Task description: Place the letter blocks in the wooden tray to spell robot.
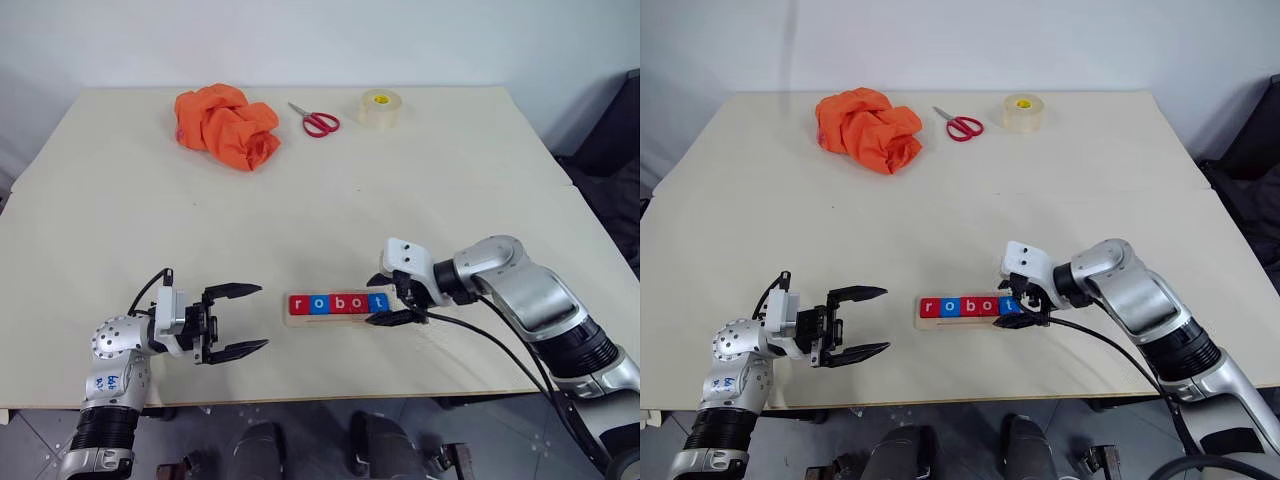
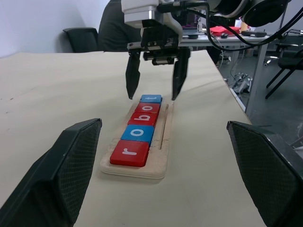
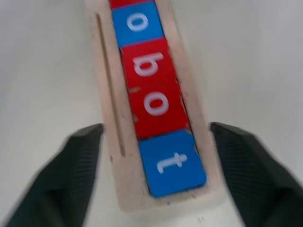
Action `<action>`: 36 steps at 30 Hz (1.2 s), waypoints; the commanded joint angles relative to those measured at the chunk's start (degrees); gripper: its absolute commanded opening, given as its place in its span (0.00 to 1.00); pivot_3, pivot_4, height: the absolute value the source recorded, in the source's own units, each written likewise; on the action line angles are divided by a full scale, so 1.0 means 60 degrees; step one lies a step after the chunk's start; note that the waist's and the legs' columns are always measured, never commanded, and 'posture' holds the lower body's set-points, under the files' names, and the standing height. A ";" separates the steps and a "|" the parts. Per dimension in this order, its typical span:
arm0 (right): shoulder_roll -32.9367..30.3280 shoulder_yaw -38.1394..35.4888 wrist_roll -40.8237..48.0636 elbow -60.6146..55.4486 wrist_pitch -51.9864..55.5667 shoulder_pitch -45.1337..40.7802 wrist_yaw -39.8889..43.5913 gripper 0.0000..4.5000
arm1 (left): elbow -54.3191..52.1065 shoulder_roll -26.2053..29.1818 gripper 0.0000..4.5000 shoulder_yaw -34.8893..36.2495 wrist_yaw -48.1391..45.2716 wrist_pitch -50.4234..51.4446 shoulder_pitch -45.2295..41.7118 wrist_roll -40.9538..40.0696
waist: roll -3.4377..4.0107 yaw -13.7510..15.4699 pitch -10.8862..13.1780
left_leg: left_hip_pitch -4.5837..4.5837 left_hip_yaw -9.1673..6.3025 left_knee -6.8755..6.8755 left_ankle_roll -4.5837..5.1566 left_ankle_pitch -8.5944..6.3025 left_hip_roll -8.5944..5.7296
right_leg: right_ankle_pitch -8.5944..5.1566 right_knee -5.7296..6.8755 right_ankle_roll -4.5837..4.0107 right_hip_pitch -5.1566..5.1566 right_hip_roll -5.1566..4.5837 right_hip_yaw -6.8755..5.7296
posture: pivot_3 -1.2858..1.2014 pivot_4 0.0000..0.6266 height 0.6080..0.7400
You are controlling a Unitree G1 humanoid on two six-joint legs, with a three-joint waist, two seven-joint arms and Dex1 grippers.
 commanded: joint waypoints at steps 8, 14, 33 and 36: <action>-0.0286 -0.1120 0.0517 -0.0552 -0.0504 0.0414 -0.0213 0.99 | -0.0209 -0.0068 1.00 0.0005 0.0130 -0.0129 -0.0108 0.0002 | 0.0000 0.0008 0.0000 | 0.0000 0.0000 -0.0001 0.0000 0.0000 -0.0001 | 0.0000 -0.0002 0.0000 0.0001 0.0000 0.0000 | 0.52 0.24 1.00; -0.0812 -0.3171 0.1310 0.0083 -0.3312 0.2292 0.0708 0.99 | -0.0812 -0.0011 1.00 0.0202 0.1774 0.0133 0.0153 0.0679 | -0.0002 0.0080 0.0000 | 0.0000 -0.0009 -0.0003 0.0006 -0.0004 -0.0005 | 0.0000 -0.0018 0.0001 0.0018 0.0003 -0.0004 | 0.52 0.24 1.00; -0.1618 -0.4457 0.2858 0.5138 -0.6855 0.1886 0.4019 0.99 | -0.1603 0.1290 1.00 0.1904 0.1304 0.0045 0.1449 -0.0629 | 0.0009 -0.0071 0.0004 | 0.0019 0.0017 -0.0005 -0.0002 -0.0002 0.0013 | 0.0013 -0.0028 0.0015 0.0017 0.0019 0.0016 | 0.52 0.24 1.00; -0.1631 -0.4304 0.2902 0.5298 -0.6906 0.1706 0.4019 0.99 | -0.1530 0.1200 1.00 0.1986 0.1386 0.0018 0.1284 -0.0654 | 0.0009 -0.0037 0.0004 | 0.0018 0.0020 -0.0004 -0.0005 -0.0002 0.0011 | 0.0013 -0.0030 0.0015 0.0017 0.0017 0.0015 | 0.52 0.24 1.00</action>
